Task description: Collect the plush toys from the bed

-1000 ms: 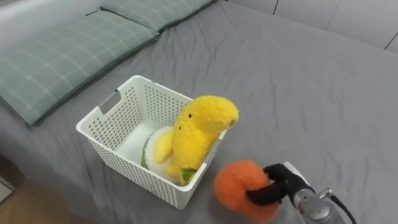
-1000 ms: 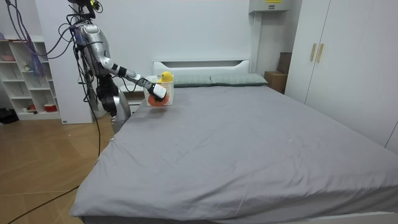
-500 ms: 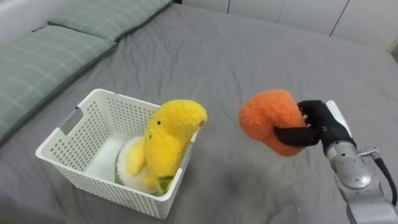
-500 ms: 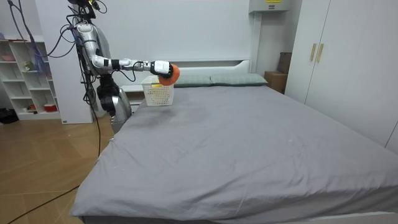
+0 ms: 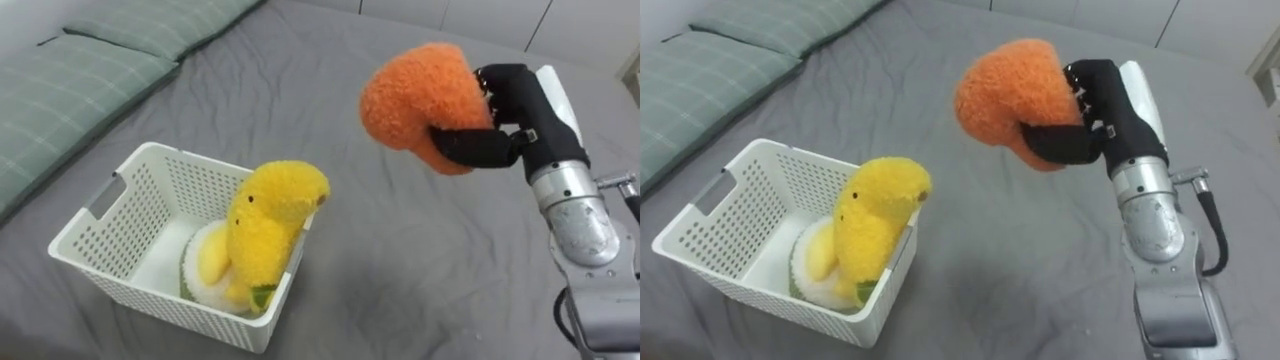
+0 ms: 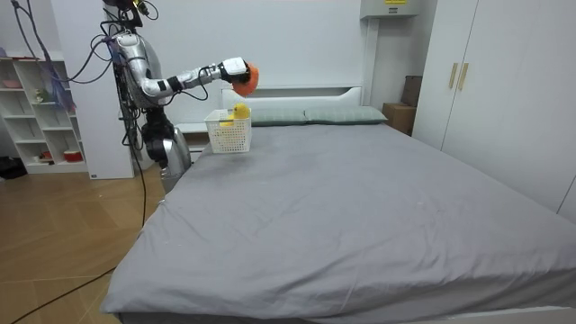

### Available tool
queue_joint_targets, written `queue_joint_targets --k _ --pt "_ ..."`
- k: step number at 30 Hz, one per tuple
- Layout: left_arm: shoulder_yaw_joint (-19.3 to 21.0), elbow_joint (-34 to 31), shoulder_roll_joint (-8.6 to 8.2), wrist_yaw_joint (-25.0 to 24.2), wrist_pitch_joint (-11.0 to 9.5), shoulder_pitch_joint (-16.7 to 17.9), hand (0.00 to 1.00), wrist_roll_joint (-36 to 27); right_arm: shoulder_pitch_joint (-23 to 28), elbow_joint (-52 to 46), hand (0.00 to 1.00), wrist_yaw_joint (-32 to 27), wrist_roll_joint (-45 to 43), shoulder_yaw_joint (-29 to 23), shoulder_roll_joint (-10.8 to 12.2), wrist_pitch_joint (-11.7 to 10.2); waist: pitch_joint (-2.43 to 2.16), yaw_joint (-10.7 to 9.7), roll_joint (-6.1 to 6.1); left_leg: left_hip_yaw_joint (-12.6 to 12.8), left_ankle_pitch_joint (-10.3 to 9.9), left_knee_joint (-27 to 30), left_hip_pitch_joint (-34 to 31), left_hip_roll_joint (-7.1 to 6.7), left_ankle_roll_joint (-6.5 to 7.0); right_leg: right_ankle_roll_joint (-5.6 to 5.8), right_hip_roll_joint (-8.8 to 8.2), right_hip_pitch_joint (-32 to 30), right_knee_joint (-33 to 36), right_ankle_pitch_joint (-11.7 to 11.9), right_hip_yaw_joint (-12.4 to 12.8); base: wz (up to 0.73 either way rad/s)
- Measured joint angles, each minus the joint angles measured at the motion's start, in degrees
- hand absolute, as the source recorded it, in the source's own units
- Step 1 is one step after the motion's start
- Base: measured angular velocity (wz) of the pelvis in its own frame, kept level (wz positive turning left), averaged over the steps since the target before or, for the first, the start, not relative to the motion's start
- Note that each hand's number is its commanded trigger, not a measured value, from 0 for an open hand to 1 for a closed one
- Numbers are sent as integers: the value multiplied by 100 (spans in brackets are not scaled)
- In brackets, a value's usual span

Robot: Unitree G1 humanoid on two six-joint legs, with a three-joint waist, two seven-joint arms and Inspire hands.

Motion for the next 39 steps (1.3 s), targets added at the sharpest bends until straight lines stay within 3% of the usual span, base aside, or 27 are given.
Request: queue_joint_targets --k 5,11,16,22,23,27,28,29,39 --pt "-78 -200 44 0 12 -37 0 1 -234 -158 100 204 -267 415 1 17 26 170 -118 -118 1 33 -48 -20 -1 -1 -11 18 -3 1 -182 12" --pt "-241 -197 87 0 103 -157 0 47 -641 -139 100 457 -189 875 7 246 64 448 -132 -346 14 115 -113 -73 -9 0 -30 72 -23 1 -407 19" --pt "-319 -228 83 0 135 -175 0 43 -798 17 100 588 -248 1278 7 249 54 629 -153 -540 31 194 -179 -117 -32 6 -15 138 -105 8 -468 24" --pt "-273 -389 26 -3 266 -197 0 88 -798 431 100 945 -718 1436 263 498 63 774 -158 -848 144 197 -281 -206 -96 8 -33 117 -93 6 -454 27" --pt "-265 -400 13 -4 308 -201 0 124 -798 474 84 1004 -759 1439 292 517 63 828 -154 -886 173 197 -289 -214 -81 8 -32 125 -91 6 -459 20" --pt "-188 -483 -37 -4 373 -196 0 164 -798 483 42 1118 -917 1444 382 676 58 956 -162 -987 206 198 -343 -231 -122 8 -25 131 -89 6 -485 17" --pt "-161 -486 -52 -4 391 -195 0 166 -798 512 5 1123 -917 1444 399 710 58 987 -162 -1035 217 198 -347 -246 -135 8 -29 142 -89 6 -520 22" --pt "-149 -486 -62 -4 411 -195 0 167 -798 565 0 1124 -922 1443 405 745 59 1008 -161 -1088 227 199 -341 -259 -131 8 -33 161 -91 6 -577 22" --pt "-85 -488 -98 -3 582 -159 0 164 -798 887 0 1250 -1018 1446 416 909 73 1088 -142 -1280 315 197 -357 -307 -173 8 -27 219 -90 5 -590 12"
